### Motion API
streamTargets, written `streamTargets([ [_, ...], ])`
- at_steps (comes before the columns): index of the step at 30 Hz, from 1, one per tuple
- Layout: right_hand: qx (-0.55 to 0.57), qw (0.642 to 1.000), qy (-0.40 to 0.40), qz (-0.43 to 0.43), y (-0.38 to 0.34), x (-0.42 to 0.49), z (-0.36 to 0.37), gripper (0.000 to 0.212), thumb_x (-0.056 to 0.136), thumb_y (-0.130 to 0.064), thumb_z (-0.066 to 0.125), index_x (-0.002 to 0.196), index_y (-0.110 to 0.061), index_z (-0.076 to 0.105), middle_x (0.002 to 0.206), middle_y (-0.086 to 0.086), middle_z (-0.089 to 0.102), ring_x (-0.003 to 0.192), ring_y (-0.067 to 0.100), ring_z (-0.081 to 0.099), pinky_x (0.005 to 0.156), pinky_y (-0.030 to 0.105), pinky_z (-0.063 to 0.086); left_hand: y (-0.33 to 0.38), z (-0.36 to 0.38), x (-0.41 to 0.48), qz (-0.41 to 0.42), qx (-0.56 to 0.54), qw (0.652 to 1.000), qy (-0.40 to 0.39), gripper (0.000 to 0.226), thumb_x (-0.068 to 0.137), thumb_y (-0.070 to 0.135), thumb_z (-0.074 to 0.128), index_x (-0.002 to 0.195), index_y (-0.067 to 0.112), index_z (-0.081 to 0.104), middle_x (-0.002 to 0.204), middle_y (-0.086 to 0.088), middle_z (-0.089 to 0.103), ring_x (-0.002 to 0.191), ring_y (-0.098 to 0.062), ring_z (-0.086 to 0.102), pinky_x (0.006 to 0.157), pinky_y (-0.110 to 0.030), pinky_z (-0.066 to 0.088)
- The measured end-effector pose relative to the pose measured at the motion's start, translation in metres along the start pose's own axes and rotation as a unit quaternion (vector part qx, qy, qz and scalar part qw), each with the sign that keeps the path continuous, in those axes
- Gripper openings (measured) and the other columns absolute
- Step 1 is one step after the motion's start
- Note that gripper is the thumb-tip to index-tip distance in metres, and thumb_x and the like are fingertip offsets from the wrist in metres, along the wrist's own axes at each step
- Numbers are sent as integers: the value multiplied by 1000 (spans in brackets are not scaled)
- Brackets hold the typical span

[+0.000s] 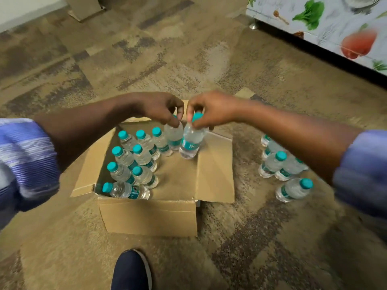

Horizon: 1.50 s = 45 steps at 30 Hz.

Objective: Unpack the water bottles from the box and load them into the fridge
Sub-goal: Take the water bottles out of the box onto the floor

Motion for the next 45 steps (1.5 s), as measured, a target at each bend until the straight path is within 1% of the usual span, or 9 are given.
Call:
streamTargets([
  [8,30,982,176,56,28,-62,-128,14,86,-17,72,99,-15,69,85,3,66,67,12,60,58,26,57,102,-45,-4,120,-99,982,108,17,72,24,71,86,16,66,76,-8,62,69,-15,52,62,-33,43],
  [10,8,976,205,79,42,-77,-145,13,85,-17,72,99,-16,70,87,5,67,69,13,62,59,27,59,129,-37,2,151,-129,974,113,11,78,16,72,86,14,67,74,-5,63,68,-13,53,61,-28,43],
  [14,-53,955,255,141,84,-105,-169,14,86,-20,72,99,-17,70,91,-1,67,71,11,65,55,23,54,174,-1,21,195,-146,965,100,17,72,21,72,86,13,67,84,-21,65,71,-16,54,65,-30,44],
  [17,-81,935,282,198,126,-122,-175,14,84,-21,73,97,-16,69,94,2,69,73,16,70,61,31,60,191,33,39,206,-104,970,76,19,73,27,75,88,18,67,83,-13,68,68,-22,57,65,-37,48],
  [21,-116,917,283,255,179,-137,-165,8,84,-17,72,92,-15,69,100,4,68,90,20,66,77,37,58,203,75,57,201,-14,979,38,21,76,32,78,89,21,66,70,-7,61,59,-17,50,57,-36,42],
  [26,-108,890,316,312,229,-153,-156,8,87,-12,69,95,-13,67,98,3,61,90,18,55,73,28,40,211,120,67,202,46,978,-14,21,79,31,79,90,23,64,66,2,57,56,-9,46,54,-27,34],
  [29,-80,888,312,328,255,-153,-144,11,86,-11,73,93,-16,66,98,3,64,90,18,57,74,30,45,212,146,72,201,65,977,-34,25,79,32,79,97,21,66,61,10,49,54,-4,42,51,-25,31],
  [38,-100,899,240,353,298,-142,-91,10,92,-7,62,98,-10,69,103,10,66,86,23,57,70,28,39,211,202,89,200,81,975,-55,28,83,27,72,109,23,64,68,15,48,62,-3,45,55,-23,32],
  [45,-152,893,201,372,307,-140,-90,18,92,-12,63,110,-12,68,109,8,64,90,21,56,74,30,44,203,217,102,190,54,980,-28,28,85,23,67,113,21,63,93,2,64,84,-17,59,67,-23,40],
])
Point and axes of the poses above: each hand's wrist, its own x-axis towards the middle knuckle, its own z-axis out of the palm, y = z × x, the point moved 4 cm from there along x, towards the middle knuckle
